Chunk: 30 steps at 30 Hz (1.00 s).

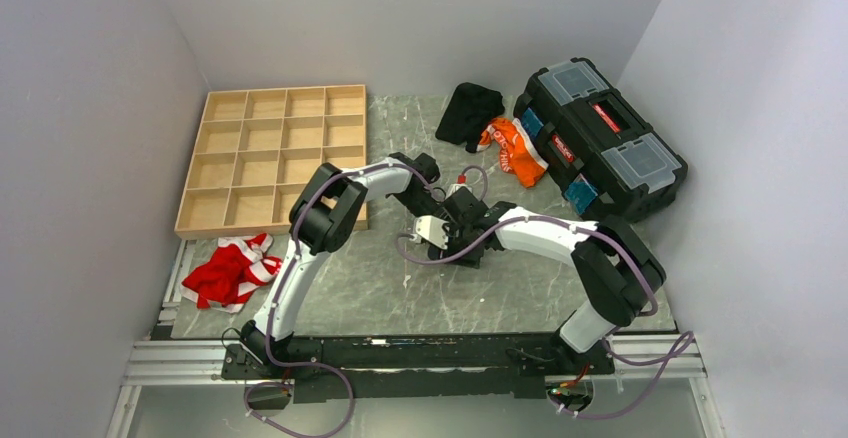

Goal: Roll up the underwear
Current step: Pick up the underwear from the center of the board.

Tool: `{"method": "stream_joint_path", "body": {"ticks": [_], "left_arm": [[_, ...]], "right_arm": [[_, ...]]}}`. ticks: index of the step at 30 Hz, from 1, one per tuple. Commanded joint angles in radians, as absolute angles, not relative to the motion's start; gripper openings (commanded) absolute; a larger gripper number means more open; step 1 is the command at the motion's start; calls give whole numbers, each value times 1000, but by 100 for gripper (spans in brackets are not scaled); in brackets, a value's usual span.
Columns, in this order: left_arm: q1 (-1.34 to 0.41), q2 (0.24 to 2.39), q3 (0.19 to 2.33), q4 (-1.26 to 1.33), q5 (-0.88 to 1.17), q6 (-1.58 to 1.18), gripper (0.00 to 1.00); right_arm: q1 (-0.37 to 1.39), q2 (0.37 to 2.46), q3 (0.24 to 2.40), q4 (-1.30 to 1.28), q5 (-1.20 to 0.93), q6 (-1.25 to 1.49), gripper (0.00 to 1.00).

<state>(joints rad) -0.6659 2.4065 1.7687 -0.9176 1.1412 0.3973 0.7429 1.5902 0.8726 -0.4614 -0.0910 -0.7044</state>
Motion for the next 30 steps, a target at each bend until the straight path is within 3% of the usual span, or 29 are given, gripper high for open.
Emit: {"method": "stream_joint_path", "body": {"ticks": [1, 5, 8, 20, 30], "left_arm": [[-696, 2474, 1744, -900, 957, 483, 0], [-696, 2473, 1746, -905, 968, 484, 0], [-694, 2469, 1746, -906, 969, 482, 2], [-627, 2323, 1720, -888, 982, 468, 76], [-518, 2160, 1668, -886, 980, 464, 89]], "right_arm": [[746, 1653, 888, -434, -115, -709, 44], [745, 1657, 894, -448, -127, -705, 27], [746, 1640, 899, -472, -133, -697, 1], [745, 1449, 877, -602, -168, -625, 0], [716, 1366, 889, -652, -169, -624, 0]]}}
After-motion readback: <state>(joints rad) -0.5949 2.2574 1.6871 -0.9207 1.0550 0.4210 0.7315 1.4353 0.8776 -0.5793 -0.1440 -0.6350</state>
